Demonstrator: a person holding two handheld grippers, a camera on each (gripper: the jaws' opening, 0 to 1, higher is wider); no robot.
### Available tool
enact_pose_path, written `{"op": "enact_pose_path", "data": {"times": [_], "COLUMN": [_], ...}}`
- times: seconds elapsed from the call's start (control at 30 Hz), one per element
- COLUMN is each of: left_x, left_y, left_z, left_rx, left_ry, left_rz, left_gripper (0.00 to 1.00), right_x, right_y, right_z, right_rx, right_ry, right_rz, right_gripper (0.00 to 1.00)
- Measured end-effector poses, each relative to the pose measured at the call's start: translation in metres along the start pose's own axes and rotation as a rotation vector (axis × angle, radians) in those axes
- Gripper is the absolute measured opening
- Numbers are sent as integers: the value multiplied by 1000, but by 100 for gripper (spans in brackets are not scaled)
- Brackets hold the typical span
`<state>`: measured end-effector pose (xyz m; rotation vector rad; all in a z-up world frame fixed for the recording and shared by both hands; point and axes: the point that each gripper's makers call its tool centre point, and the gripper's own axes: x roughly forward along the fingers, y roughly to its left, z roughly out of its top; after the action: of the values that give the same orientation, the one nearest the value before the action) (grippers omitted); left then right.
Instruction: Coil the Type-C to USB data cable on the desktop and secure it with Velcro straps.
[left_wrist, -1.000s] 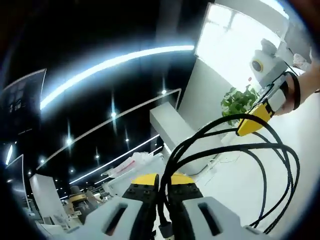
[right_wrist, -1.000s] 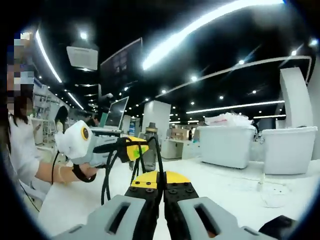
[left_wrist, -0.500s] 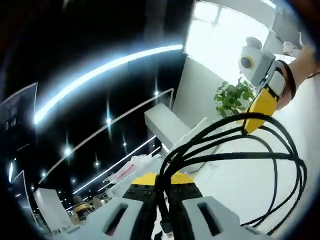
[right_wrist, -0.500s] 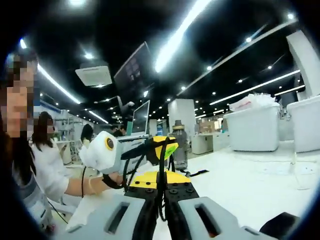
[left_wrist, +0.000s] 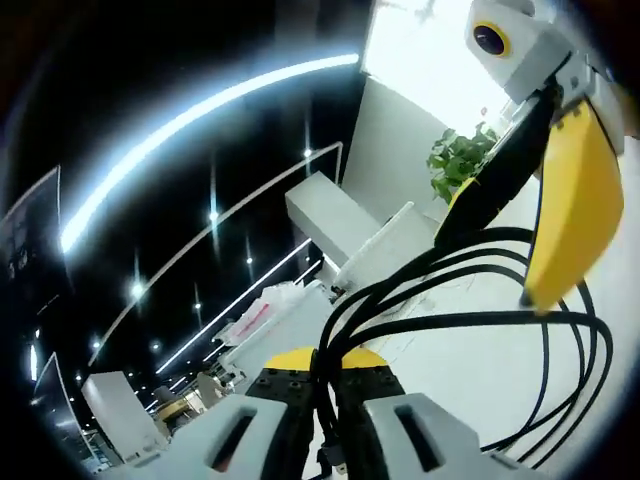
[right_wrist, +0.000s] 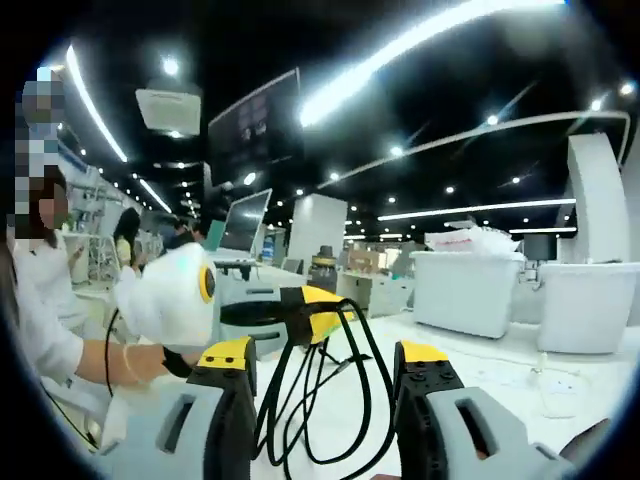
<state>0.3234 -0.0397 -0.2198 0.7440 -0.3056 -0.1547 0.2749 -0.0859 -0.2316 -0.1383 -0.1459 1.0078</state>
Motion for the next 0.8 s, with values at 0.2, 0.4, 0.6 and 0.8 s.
{"op": "enact_pose_path", "data": {"times": [0.2,0.4,0.6,0.8], "left_x": [-9,-17,-25,-34], "left_y": [-6,-16,-14,-13], "left_z": [8,15,19,24], "left_rx": [103,14,-95,-342], "left_ry": [24,14,-26,-85], "left_rz": [-14,-121,-264,-397], "left_gripper": [7,7,8,22], "right_x": [5,5,3,2], "right_y": [-22,-29,-14,-10], "right_z": [-18,-22,-17,-20], "right_rx": [-152,-185,-121,-140], "right_ry": [80,102,125,168], "right_rz": [-77,1,234,328], "right_gripper": [25,6,2,2]}}
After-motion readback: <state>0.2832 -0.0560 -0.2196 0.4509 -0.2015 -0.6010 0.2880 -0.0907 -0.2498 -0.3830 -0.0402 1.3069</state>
